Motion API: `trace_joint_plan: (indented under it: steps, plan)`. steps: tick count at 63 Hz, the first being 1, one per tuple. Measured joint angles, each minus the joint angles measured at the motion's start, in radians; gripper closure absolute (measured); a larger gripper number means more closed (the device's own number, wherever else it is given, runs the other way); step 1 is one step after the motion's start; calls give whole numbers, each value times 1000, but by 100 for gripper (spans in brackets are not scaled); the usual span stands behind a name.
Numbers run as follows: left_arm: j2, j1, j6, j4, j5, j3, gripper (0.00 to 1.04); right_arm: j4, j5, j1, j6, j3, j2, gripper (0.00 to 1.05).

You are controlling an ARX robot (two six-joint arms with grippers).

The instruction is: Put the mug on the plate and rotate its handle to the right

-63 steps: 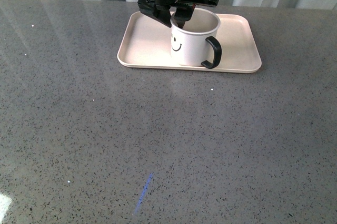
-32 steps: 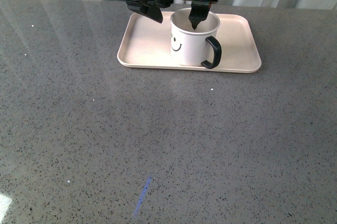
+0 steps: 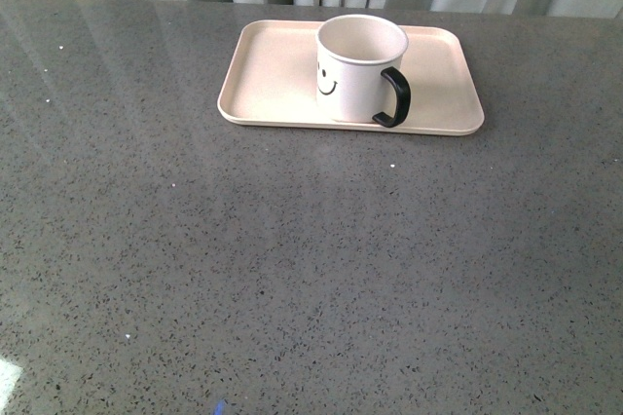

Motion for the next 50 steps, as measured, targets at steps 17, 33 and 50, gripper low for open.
trace_joint_plan:
  steps: [17, 33, 50]
  plan:
    - [-440, 131, 112, 796, -217, -765, 64, 0, -1, 0, 0, 0, 0, 9]
    - [-598, 181, 122, 850, -150, -1053, 103, 0, 0, 0, 0, 0, 0, 9]
    - [-766, 226, 123, 847, -112, -1210, 103, 0, -1, 0, 0, 0, 0, 9]
